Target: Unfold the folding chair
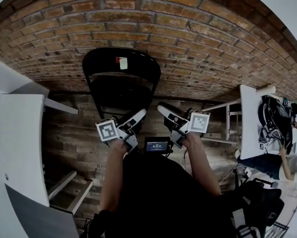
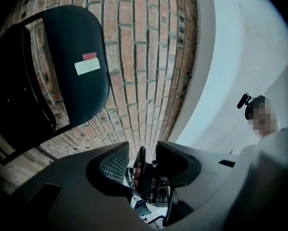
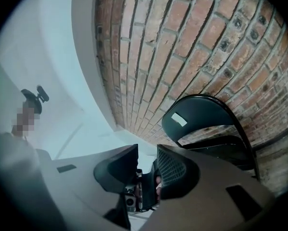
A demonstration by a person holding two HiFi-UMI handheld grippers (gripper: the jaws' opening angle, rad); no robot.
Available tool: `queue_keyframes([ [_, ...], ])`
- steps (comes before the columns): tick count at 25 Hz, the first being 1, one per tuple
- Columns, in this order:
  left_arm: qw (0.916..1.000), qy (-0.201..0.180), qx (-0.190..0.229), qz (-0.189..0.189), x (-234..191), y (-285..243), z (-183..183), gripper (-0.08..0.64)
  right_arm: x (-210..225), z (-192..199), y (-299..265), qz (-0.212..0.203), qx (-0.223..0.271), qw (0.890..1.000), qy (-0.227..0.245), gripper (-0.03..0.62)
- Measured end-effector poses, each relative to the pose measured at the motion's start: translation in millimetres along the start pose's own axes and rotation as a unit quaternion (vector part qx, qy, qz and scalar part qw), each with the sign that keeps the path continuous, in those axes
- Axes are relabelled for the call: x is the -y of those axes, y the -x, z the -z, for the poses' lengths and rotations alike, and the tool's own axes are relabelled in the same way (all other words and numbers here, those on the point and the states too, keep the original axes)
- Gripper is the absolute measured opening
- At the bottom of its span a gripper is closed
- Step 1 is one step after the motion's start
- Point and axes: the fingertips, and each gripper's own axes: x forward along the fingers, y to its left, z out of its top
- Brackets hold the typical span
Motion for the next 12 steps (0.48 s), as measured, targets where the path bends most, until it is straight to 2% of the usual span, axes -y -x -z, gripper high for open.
queue_keyframes([
  [7,0.9999,0.01,-0.004,0.005,-11.7,0.8,-24.4,0.189,10.0,-8.6,-27.5,0.015,-0.01,1.0,0.009,0.103],
  [12,0.9998,0.017,-0.005,0.001,-21.4,2.1,-38.8,0.189,21.9,-9.5,-41.0,0.021,-0.017,1.0,-0.001,0.103],
])
